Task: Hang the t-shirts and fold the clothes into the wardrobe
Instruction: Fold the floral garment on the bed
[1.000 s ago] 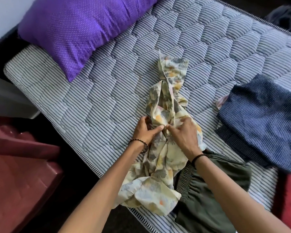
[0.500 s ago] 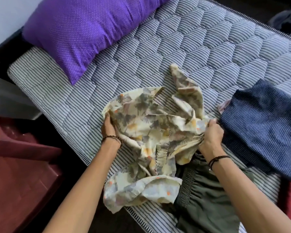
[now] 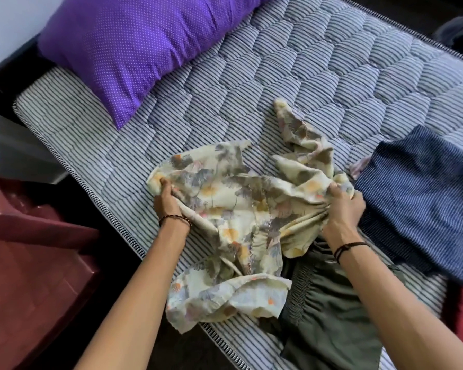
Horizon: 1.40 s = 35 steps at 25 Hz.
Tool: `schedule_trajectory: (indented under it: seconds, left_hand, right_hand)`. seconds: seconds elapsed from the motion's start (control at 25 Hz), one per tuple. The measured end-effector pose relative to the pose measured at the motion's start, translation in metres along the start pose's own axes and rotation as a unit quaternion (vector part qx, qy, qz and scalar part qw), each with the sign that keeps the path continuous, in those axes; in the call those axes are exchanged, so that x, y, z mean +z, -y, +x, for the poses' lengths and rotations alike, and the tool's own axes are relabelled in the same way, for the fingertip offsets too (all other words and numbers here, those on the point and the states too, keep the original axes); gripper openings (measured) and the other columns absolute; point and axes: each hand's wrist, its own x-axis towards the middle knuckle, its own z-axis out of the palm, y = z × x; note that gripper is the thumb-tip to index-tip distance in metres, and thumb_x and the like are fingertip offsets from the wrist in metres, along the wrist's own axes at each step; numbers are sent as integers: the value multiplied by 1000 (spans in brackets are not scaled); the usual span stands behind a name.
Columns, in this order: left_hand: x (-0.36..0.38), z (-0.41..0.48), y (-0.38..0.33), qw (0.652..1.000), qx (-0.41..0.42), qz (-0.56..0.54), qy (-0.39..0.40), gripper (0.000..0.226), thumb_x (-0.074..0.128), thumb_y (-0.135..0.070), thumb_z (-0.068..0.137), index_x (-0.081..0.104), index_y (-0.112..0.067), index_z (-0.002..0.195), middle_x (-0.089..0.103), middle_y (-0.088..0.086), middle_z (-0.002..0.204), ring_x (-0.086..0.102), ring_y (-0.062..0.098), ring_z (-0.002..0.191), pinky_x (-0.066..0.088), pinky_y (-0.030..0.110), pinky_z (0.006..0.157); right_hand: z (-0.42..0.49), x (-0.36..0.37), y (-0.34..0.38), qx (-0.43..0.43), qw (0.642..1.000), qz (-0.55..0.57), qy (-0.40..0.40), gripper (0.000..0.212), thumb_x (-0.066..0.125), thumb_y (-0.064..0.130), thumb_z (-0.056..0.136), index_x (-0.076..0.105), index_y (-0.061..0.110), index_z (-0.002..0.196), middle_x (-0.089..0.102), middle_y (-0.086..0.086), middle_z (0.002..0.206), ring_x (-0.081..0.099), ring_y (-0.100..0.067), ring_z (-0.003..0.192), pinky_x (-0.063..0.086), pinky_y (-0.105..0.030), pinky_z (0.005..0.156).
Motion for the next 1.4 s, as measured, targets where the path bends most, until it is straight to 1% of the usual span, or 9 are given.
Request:
schedule_trajectory:
  seconds: [0.08,0.2,0.36,0.52,0.84,0.96,1.08,1.32,1.4]
  left_hand:
    - [-1,-3,1,986,34,145,-73,30,70,-31,88,64,-5,102,70,10,98,64,24,87,46,32,70]
    - [-4,-9,6,914,100,380,-104,87,77,-36,80,28,-4,145,38,17,149,42,32,135,38,43,99]
    - [1,-12,3,768,320,543,-113,93,80,-34,68,29,-10,141,30,16,149,29,33,139,24,51,111]
    - [21,-8,1,634,528,563,39,36,61,-17,83,59,-14,119,53,6,135,39,26,135,8,47,118]
    - [60,6,-8,581,453,665,122,40,57,-40,92,54,-16,125,59,7,124,48,28,119,28,44,104]
    - [52,2,-19,716,432,512,194,31,59,-42,95,67,-12,98,64,10,78,59,23,76,42,37,70]
    - [37,6,-25,835,361,386,155,30,51,-44,100,62,-21,84,42,-6,58,39,11,51,26,26,49]
    - [19,28,-17,778,216,538,243,53,64,-34,93,50,-16,141,59,-4,111,56,14,86,43,25,69]
    - [21,22,-20,815,165,478,283,65,72,-26,88,43,-13,145,58,-1,122,57,10,88,44,21,69]
  right_hand:
    - [-3,-6,-5,-26,985,-162,-58,35,73,17,84,49,12,109,55,-11,112,55,-28,98,44,-38,82]
    - [-14,-9,-8,-153,943,-286,-73,52,74,10,80,41,6,120,47,-14,120,48,-27,91,41,-40,80]
    - [-22,3,-14,-328,867,-366,-75,48,65,3,76,44,8,118,41,-3,100,43,-22,81,45,-45,82]
    - [-24,17,-18,-460,782,-418,-39,38,64,4,74,58,7,111,52,-10,102,43,-22,92,22,-32,80]
    - [-23,38,-17,-503,688,-518,72,30,68,29,95,64,4,110,61,-12,99,50,-23,81,33,-28,57]
    - [-11,38,-6,-440,798,-383,148,10,59,11,101,64,2,100,64,-10,92,54,-21,74,39,-26,54]
    - [3,40,3,-444,821,-324,156,11,52,14,102,52,11,113,62,-9,106,63,-27,88,56,-42,74]
    - [5,43,-1,-456,784,-395,149,23,49,22,107,51,4,122,60,-11,112,51,-17,90,45,-31,71]
    - [2,46,-1,-434,781,-423,152,18,53,16,103,57,6,118,65,-9,107,54,-20,86,44,-32,66]
